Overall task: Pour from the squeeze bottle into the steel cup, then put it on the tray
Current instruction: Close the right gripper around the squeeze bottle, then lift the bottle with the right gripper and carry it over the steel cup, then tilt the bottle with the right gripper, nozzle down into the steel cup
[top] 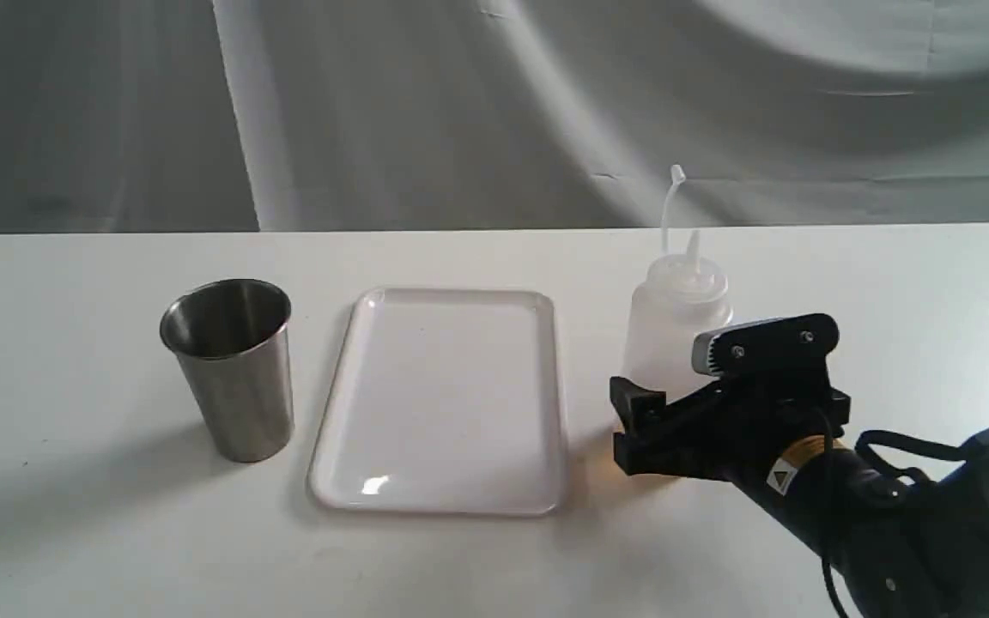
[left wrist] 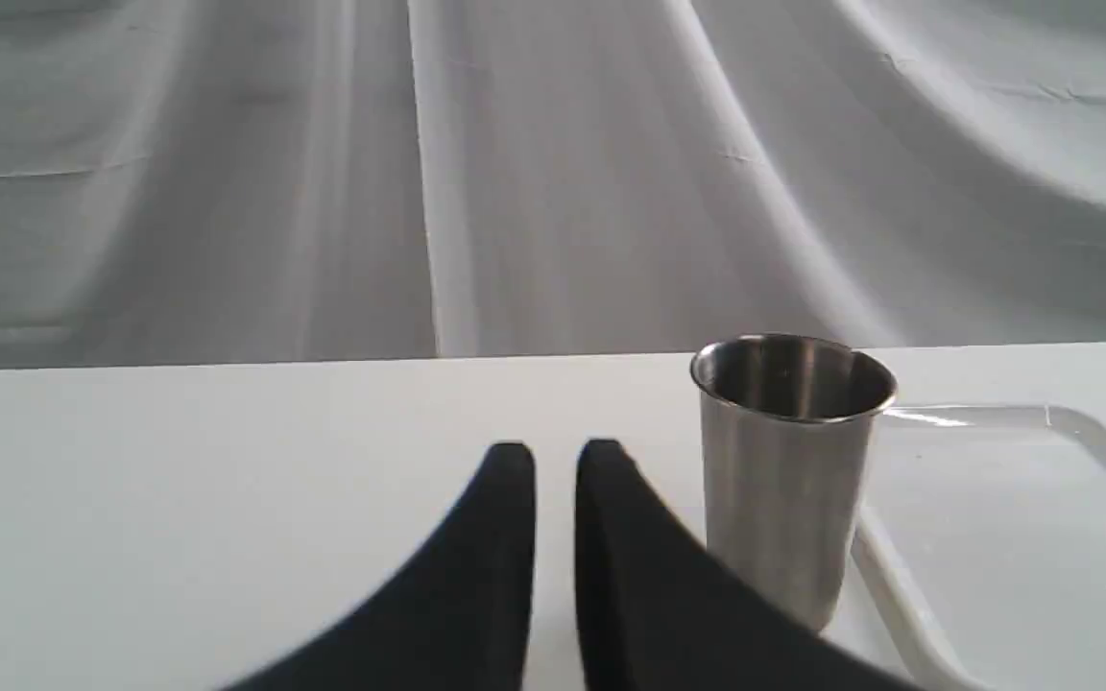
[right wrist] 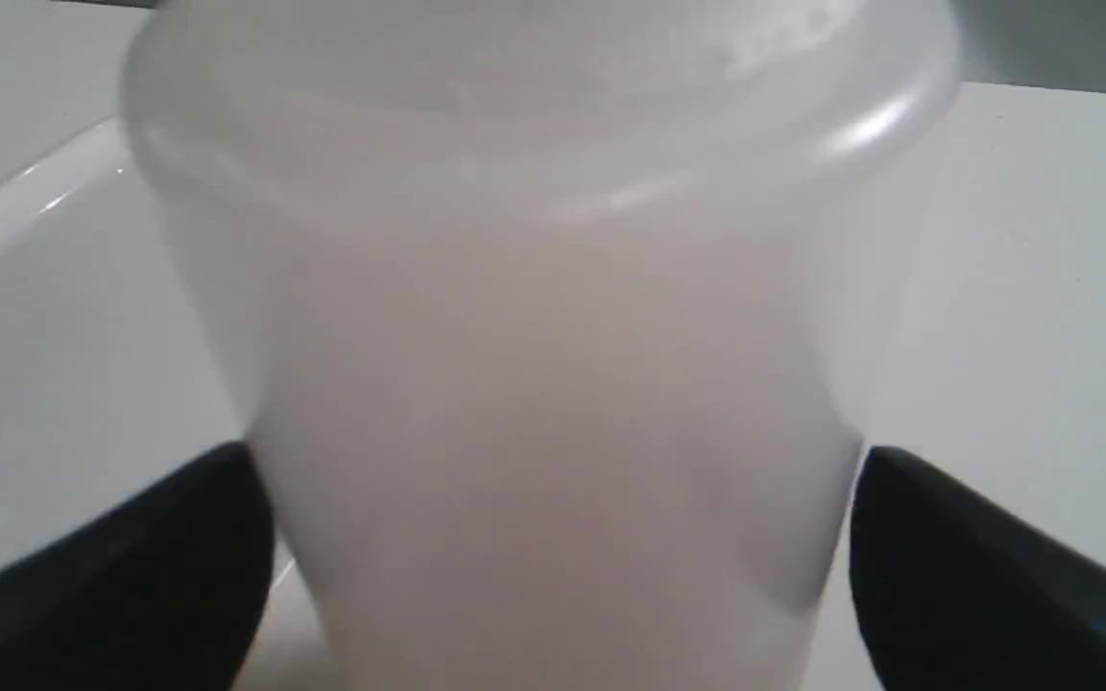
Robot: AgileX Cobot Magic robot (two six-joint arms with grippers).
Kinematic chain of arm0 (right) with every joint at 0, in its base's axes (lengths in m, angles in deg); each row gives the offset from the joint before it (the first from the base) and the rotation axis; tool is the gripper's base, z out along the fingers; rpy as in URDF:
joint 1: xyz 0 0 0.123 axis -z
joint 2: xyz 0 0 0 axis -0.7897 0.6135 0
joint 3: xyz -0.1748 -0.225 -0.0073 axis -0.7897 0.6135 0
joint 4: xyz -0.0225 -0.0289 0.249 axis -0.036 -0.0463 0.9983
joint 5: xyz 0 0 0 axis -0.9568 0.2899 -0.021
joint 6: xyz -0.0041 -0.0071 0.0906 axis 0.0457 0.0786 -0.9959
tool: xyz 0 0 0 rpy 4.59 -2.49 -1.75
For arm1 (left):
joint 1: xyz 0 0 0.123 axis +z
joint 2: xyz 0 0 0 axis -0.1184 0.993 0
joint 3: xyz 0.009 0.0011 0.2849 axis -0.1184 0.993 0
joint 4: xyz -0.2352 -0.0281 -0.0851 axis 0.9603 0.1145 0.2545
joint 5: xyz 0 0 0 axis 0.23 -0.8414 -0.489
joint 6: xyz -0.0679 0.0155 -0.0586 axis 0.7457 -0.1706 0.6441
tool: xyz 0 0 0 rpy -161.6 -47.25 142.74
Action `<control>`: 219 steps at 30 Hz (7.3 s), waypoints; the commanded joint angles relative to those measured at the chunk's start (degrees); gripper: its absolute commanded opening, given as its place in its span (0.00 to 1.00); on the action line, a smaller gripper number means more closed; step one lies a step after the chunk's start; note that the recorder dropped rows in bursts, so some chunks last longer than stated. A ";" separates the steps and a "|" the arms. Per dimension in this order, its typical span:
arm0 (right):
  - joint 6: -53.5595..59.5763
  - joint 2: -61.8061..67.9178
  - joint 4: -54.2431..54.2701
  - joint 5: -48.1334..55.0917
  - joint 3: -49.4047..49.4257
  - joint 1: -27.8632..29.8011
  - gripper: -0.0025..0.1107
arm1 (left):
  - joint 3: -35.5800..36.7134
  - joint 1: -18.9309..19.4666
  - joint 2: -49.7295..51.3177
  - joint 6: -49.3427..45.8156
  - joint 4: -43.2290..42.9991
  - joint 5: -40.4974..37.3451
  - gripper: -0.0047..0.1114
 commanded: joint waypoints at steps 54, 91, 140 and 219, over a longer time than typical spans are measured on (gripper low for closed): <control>2.04 -12.38 -16.71 70.15 -49.84 -14.96 0.43 | 0.25 0.03 -0.27 0.25 0.16 0.09 0.11; -18.79 7.44 -62.06 92.13 -65.49 -27.43 0.43 | 0.25 0.03 -0.27 0.25 0.16 0.09 0.11; -8.64 12.06 -71.41 95.31 -65.37 -27.43 0.43 | 0.25 0.03 -0.27 0.26 0.16 0.09 0.11; 0.21 12.06 -100.75 104.85 -65.23 -30.79 0.43 | 0.25 0.03 -0.27 0.28 0.16 0.09 0.11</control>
